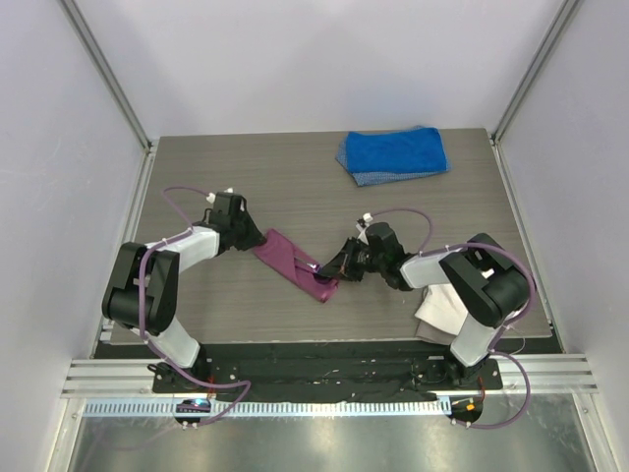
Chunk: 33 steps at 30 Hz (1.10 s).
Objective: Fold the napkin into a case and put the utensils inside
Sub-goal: Insert the fork into the folded napkin.
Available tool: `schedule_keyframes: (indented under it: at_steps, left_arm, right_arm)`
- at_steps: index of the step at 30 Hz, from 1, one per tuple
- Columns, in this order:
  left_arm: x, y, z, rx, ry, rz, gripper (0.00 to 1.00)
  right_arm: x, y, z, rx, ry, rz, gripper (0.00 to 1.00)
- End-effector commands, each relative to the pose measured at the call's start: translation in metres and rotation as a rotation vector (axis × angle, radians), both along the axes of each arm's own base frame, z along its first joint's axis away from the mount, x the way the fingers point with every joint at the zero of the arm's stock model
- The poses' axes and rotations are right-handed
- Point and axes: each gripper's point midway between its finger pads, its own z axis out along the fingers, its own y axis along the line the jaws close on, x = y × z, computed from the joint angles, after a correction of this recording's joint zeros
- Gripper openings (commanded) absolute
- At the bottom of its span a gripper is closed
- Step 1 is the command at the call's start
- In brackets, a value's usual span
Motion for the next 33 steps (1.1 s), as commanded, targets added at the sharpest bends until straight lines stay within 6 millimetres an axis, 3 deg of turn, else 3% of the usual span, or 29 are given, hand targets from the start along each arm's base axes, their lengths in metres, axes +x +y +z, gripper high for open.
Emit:
schedule_keyframes:
  at_steps: [1, 5, 13, 16, 23, 28, 33]
  left_arm:
    - [0.005, -0.004, 0.007, -0.011, -0.033, -0.022, 0.16]
    - [0.005, -0.005, 0.008, -0.015, -0.035, -0.025, 0.15]
    - [0.004, -0.002, 0.014, -0.007, -0.043, -0.02, 0.16]
    - [0.004, -0.002, 0.023, -0.006, -0.054, -0.014, 0.17]
    - [0.0, 0.002, 0.052, -0.017, -0.098, 0.012, 0.31]
    - [-0.005, 0.001, 0.074, -0.042, -0.137, 0.01, 0.34]
    - [-0.007, 0.0, 0.079, -0.048, -0.14, 0.004, 0.35]
  right_arm:
    - [0.02, 0.011, 0.016, 0.024, -0.084, -0.001, 0.05]
    - [0.022, 0.013, 0.012, 0.012, -0.075, 0.003, 0.06]
    - [0.021, 0.002, 0.012, -0.064, -0.084, -0.003, 0.24]
    - [0.022, -0.005, 0.014, -0.121, -0.095, -0.005, 0.32]
    - [0.023, -0.009, 0.022, -0.173, -0.104, -0.004, 0.39]
    - [0.02, -0.01, 0.024, -0.219, -0.107, 0.007, 0.43]
    - [0.017, -0.002, 0.018, -0.242, -0.1, 0.04, 0.44]
